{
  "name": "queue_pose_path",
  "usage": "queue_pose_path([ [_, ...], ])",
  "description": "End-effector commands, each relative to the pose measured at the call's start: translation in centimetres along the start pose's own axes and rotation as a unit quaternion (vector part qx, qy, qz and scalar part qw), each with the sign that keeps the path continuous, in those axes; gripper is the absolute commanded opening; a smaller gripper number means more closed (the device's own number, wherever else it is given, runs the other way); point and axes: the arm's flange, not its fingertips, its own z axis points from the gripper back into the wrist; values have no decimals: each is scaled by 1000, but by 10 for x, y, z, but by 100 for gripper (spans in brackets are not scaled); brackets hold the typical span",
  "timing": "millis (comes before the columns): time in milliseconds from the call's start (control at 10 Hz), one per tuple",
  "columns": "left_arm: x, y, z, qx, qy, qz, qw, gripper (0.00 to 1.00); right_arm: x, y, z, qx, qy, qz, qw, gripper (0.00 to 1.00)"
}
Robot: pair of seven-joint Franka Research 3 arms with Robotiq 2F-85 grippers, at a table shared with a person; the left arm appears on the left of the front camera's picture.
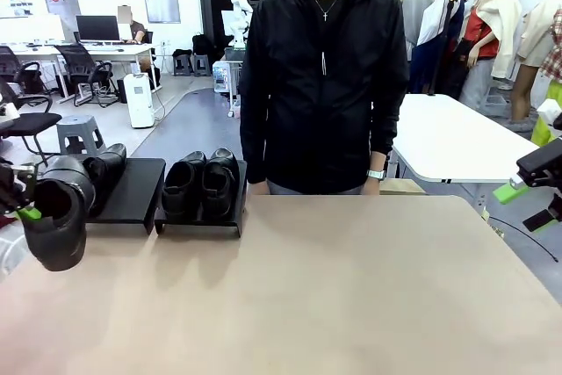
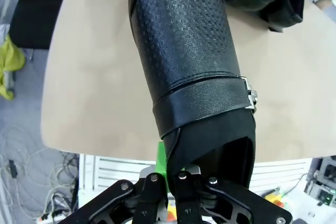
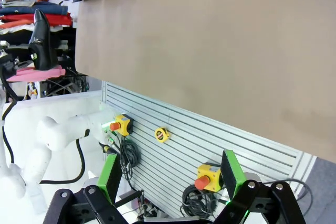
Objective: Organize the shoes by placing them on the stand.
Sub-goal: Place the Shoe from the middle of the table onto the Shoes Stand.
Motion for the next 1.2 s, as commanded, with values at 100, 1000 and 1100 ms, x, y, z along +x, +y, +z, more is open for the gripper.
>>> queue_pose_path([
  [100,-10,-17,15,-2,-20,-11,1000,0,2,3,3,16,-3,5,1000,100],
  [1000,218,-59,-42,70,95,-177,977,0,2,3,3,16,-3,5,1000,100],
  [1100,237,-61,-62,64,98,-181,977,0,2,3,3,16,-3,5,1000,100],
])
